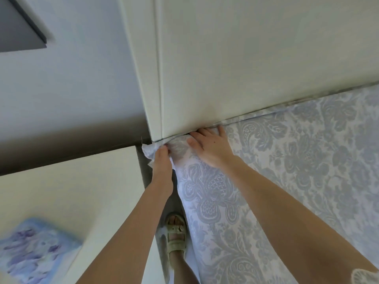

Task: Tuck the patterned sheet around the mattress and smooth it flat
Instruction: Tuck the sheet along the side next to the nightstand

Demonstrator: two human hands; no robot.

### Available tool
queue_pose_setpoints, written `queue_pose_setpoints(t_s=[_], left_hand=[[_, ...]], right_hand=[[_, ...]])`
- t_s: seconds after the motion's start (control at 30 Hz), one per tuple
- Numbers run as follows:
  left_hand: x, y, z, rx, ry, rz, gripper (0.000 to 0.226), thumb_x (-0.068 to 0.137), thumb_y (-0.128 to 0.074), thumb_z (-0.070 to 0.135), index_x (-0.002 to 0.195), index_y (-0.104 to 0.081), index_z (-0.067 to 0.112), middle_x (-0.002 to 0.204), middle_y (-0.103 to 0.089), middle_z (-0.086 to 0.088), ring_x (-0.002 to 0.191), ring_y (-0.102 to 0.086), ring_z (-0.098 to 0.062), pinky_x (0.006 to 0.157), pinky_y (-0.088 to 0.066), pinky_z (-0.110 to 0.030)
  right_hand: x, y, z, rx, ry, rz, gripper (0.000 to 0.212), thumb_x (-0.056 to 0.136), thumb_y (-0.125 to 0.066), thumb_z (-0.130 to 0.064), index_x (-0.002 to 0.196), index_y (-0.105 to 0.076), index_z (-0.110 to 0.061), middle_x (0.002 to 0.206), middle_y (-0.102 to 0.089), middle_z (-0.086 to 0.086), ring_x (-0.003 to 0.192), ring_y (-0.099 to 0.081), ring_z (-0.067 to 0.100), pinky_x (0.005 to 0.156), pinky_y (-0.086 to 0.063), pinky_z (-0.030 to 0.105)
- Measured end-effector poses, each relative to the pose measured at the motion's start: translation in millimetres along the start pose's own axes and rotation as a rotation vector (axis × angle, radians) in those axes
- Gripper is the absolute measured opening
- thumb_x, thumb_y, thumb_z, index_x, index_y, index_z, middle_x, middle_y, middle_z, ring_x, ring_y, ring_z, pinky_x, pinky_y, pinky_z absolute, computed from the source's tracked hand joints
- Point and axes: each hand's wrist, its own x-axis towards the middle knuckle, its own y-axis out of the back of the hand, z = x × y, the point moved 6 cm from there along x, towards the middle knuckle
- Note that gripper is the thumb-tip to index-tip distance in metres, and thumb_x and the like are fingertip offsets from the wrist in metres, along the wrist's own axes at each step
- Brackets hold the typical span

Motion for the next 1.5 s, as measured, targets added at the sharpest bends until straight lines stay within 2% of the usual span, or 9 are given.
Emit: queue_pose_setpoints(t_s=[0.1, 0.33, 0.43, 0.6, 0.8, 0.93, 1.1, 1.27, 1.5], left_hand=[[-1.2, -7.9, -4.8, -0.016, 0.036, -0.071, 0.026, 0.099, -0.038, 0.04, 0.09, -0.058, 0.026, 0.085, -0.06, 0.012, 0.079, -0.054, 0.001, 0.065, -0.04, -0.017], [17.3, -22.9, -22.1, -0.104, 0.148, -0.025, 0.069, 0.086, -0.032, 0.07, 0.121, -0.059, 0.018, 0.12, -0.063, -0.008, 0.111, -0.058, -0.024, 0.104, -0.042, -0.042], [15.6, -22.8, -17.8, -0.097, 0.126, 0.006, 0.07, 0.088, -0.024, 0.07, 0.117, -0.059, 0.017, 0.119, -0.062, -0.007, 0.113, -0.057, -0.023, 0.105, -0.041, -0.041], [11.6, -25.1, -11.8, -0.145, 0.083, -0.032, 0.049, 0.093, -0.02, 0.064, 0.08, -0.051, 0.028, 0.102, -0.062, -0.004, 0.111, -0.056, -0.023, 0.106, -0.04, -0.042], [8.5, -30.2, -12.3, -0.177, 0.098, -0.144, 0.072, 0.088, -0.017, 0.071, 0.097, -0.064, 0.018, 0.095, -0.067, -0.009, 0.101, -0.062, -0.025, 0.099, -0.047, -0.04], [0.4, -30.8, -8.5, -0.155, 0.052, -0.185, 0.069, 0.089, -0.018, 0.07, 0.087, -0.065, 0.02, 0.087, -0.07, -0.007, 0.086, -0.064, -0.018, 0.089, -0.049, -0.036], [-39.1, -40.8, -0.6, -0.195, -0.043, -0.315, 0.073, 0.089, -0.015, 0.07, 0.096, -0.071, 0.023, 0.097, -0.074, -0.004, 0.098, -0.067, -0.019, 0.09, -0.052, -0.035], [-97.5, -53.1, 13.9, -0.115, -0.167, -0.366, 0.062, 0.085, -0.021, 0.07, 0.092, -0.07, 0.032, 0.098, -0.074, 0.006, 0.097, -0.067, -0.007, 0.09, -0.05, -0.027], [-138.5, -56.0, 23.5, 0.019, -0.24, -0.418, 0.077, 0.062, -0.028, 0.079, 0.114, -0.064, 0.035, 0.115, -0.067, 0.013, 0.109, -0.058, 0.001, 0.092, -0.041, -0.018]], right_hand=[[-14.0, 1.9, 0.1, -0.042, 0.03, 0.063, 0.076, 0.084, 0.002, -0.059, 0.139, -0.04, -0.027, 0.143, -0.043, -0.005, 0.138, -0.029, 0.015, 0.115, -0.002, 0.052], [-15.3, 4.9, 2.7, 0.006, 0.066, 0.109, 0.078, 0.084, 0.004, -0.056, 0.136, -0.045, -0.026, 0.135, -0.052, -0.006, 0.133, -0.036, 0.014, 0.115, -0.008, 0.049], [-18.7, 8.7, 3.6, 0.039, 0.103, 0.189, 0.072, 0.088, -0.003, -0.053, 0.129, -0.054, -0.024, 0.127, -0.059, -0.005, 0.126, -0.044, 0.015, 0.11, -0.018, 0.047], [-22.5, 17.4, 2.4, 0.058, 0.128, 0.248, 0.068, 0.09, -0.006, -0.051, 0.123, -0.059, -0.023, 0.12, -0.064, -0.007, 0.118, -0.053, 0.015, 0.096, -0.027, 0.04], [-21.5, 21.3, 2.5, 0.02, 0.114, 0.161, 0.08, 0.082, 0.006, -0.056, 0.13, -0.052, -0.028, 0.129, -0.057, -0.012, 0.125, -0.045, 0.011, 0.095, -0.024, 0.036], [-27.5, 26.6, 2.1, 0.054, 0.126, 0.164, 0.075, 0.087, 0.003, -0.052, 0.127, -0.054, -0.027, 0.126, -0.059, -0.012, 0.122, -0.048, 0.01, 0.097, -0.025, 0.036], [-55.1, 62.2, 3.0, 0.212, 0.16, 0.229, 0.065, 0.091, -0.008, -0.048, 0.123, -0.06, -0.026, 0.129, -0.057, -0.013, 0.124, -0.046, 0.007, 0.101, -0.019, 0.031], [-70.5, 115.4, 13.5, 0.427, 0.125, 0.02, 0.042, 0.1, -0.029, -0.045, 0.116, -0.065, -0.031, 0.114, -0.06, -0.02, 0.121, -0.05, 0.006, 0.111, -0.028, 0.034], [-68.1, 164.0, 14.1, 0.303, 0.153, -0.284, 0.033, 0.088, -0.063, -0.026, 0.121, -0.062, -0.026, 0.107, -0.064, -0.01, 0.1, -0.059, 0.004, 0.078, -0.04, 0.005]])
